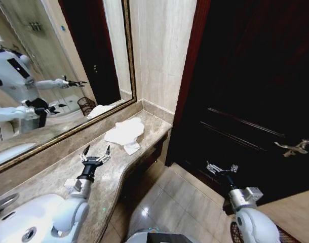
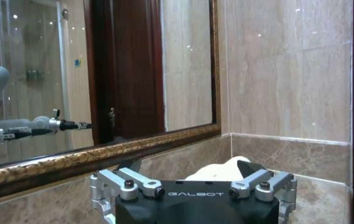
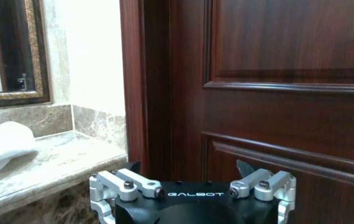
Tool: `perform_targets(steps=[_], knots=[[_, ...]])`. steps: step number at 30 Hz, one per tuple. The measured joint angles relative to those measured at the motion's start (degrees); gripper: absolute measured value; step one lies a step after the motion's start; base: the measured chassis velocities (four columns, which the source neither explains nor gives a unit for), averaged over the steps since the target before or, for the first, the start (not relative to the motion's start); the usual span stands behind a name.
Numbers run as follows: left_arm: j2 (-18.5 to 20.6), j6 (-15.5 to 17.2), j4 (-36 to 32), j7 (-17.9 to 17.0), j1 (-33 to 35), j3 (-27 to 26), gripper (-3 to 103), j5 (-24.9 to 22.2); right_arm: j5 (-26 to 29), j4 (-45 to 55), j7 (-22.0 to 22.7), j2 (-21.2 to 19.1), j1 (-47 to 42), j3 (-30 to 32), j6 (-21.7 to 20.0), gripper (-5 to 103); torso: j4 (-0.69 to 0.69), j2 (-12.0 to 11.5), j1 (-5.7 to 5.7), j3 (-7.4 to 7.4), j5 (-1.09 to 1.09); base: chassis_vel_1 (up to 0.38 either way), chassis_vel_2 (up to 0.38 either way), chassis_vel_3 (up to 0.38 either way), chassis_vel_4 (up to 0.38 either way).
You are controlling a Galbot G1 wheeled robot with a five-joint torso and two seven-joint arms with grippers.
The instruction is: Discard the used towel into the hamper.
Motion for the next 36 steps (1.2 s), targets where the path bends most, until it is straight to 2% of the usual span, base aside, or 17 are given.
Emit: perform_targets(steps=[4, 8, 10, 14, 19, 21, 24, 30, 33, 34, 36], knots=[[0.58, 0.12, 0.89, -0.12, -0.66, 0.34, 100, -0.08, -0.23, 0.43, 0.66, 0.47, 0.24, -0.49, -0.82, 100, 0.01, 0.00, 0.00, 0.00, 0.00, -0.062, 0.088, 0.075, -0.081], [1.98, 1.18, 1.47, -0.13, -1.53, 0.76, 100, -2.34, -0.23, 0.90, 1.47, 1.20, 0.60, -1.13, -1.24, 100, 0.02, 0.00, 0.00, 0.00, 0.00, -0.060, 0.058, 0.065, -0.068], [3.63, 2.68, 2.15, -0.33, -3.14, 1.08, 100, -4.63, -0.88, 1.01, 1.47, 1.69, 0.84, -1.33, -1.29, 100, 0.02, 0.00, 0.02, 0.01, 0.01, -0.025, 0.021, 0.002, 0.003], [5.55, 3.99, 3.83, -0.99, -5.78, 1.37, 100, -5.59, -1.75, 1.02, 1.46, 1.54, 0.57, -1.59, -1.28, 100, -0.02, -0.01, 0.02, 0.01, 0.01, -0.013, 0.010, 0.001, 0.001], [9.21, 5.72, 7.54, -1.37, -11.14, 2.10, 100, -8.68, -3.99, -0.09, 1.76, 1.11, 1.22, -1.90, -1.01, 100, -0.01, 0.00, -0.01, 0.00, -0.01, 0.000, 0.000, 0.000, 0.000], [10.21, 6.18, 8.32, -1.39, -12.09, 2.27, 100, -10.13, -4.65, -0.49, 1.89, 1.01, 1.83, -2.21, -1.02, 100, 0.03, 0.00, -0.01, 0.00, -0.01, 0.000, 0.000, 0.000, 0.000], [13.19, 6.68, 10.97, -1.33, -14.78, 4.45, 100, -13.23, -6.44, -0.60, 2.32, 1.62, 1.89, -2.53, -1.04, 100, 0.02, 0.00, 0.00, 0.00, -0.01, 0.000, 0.000, 0.000, 0.000], [15.22, 7.35, 14.05, -1.24, -17.66, 8.38, 100, -16.40, -8.33, 0.13, 3.25, 2.78, 1.69, -2.76, -1.15, 100, 0.01, 0.00, 0.00, 0.00, -0.01, 0.000, 0.000, 0.000, 0.000], [15.82, 10.37, 16.37, -2.81, -20.86, 12.29, 100, -17.85, -9.38, 0.57, 4.33, 3.42, 1.92, -3.10, -1.32, 100, 0.01, 0.00, 0.00, 0.00, -0.01, 0.000, 0.000, 0.000, 0.000], [15.82, 10.37, 16.37, -2.81, -20.86, 12.29, 100, -17.85, -9.38, 0.57, 4.33, 3.42, 1.92, -3.10, -1.32, 100, 0.01, 0.00, 0.00, 0.00, -0.01, 0.000, 0.000, 0.000, 0.000], [15.92, 12.40, 18.51, -5.01, -24.28, 15.19, 100, -18.45, -10.06, 0.69, 4.76, 3.71, 2.06, -3.25, -1.41, 100, 0.01, 0.00, 0.00, 0.00, 0.00, 0.000, 0.000, 0.000, 0.000]])
